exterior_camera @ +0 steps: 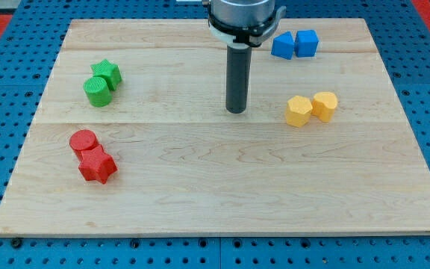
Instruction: Slide the green circle along with green star to the top left
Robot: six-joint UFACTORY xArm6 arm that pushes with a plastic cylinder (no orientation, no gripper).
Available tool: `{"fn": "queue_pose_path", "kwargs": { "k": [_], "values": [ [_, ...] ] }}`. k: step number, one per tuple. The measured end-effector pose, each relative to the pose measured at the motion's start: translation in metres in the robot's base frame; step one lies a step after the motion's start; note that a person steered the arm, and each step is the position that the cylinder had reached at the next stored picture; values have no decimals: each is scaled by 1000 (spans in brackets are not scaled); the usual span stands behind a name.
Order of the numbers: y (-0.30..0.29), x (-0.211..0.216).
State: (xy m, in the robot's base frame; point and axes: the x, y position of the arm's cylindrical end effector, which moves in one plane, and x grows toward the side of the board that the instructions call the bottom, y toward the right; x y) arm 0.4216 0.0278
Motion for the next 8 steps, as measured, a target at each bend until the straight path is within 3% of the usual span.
{"fn": "queue_pose_path", "kwargs": {
  "k": [2,5,8],
  "values": [
    [-29,5],
    [-222,-1],
    [-231,-64]
  ]
}}
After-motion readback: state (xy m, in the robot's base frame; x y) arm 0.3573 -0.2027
